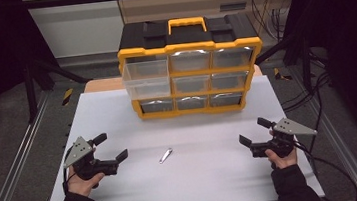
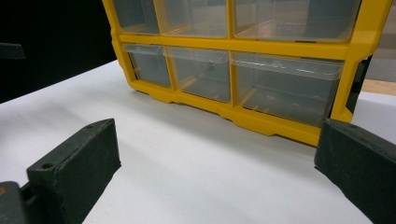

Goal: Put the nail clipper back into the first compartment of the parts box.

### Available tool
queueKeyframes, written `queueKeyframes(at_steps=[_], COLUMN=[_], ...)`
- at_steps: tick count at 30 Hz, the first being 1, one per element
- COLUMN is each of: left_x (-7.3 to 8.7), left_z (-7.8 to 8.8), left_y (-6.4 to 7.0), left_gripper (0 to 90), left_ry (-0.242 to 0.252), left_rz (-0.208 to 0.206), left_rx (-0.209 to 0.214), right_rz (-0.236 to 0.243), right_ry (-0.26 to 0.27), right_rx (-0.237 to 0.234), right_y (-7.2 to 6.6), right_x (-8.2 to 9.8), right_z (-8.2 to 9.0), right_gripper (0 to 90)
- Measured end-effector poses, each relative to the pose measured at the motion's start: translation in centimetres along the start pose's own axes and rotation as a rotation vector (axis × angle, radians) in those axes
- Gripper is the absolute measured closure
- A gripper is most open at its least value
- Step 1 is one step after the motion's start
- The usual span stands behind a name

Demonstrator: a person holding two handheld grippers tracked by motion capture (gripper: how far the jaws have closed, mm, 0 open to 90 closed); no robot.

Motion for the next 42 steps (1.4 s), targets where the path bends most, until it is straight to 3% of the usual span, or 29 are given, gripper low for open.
queueKeyframes(at_steps=[16, 29, 42], left_x=[-0.8, -2.4, -3.8], left_z=[-0.7, -1.6, -3.7], left_y=[0.9, 1.9, 3.5], left_gripper=[0.1, 0.2, 0.2], left_ry=[-0.018, -0.025, -0.062], left_rz=[-0.015, -0.028, -0.053], left_rx=[0.018, 0.02, 0.054], right_rz=[0.013, 0.02, 0.024], right_ry=[-0.018, -0.025, -0.026], right_rx=[-0.005, 0.001, 0.004], right_y=[-0.1, -0.1, -0.1], right_x=[0.3, 0.3, 0.4], right_z=[-0.2, -0.3, -0.3], right_gripper=[0.3, 0.3, 0.3])
Point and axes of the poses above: each handheld gripper's, and its own axes: z roughly backward along the jaws, x roughly out of its underside, y roughly to its right, the point moved 5 cm from there along -z, roughly forward along the jaws, and after that the axes turned 12 degrees about -z, right-handed, at the moved point
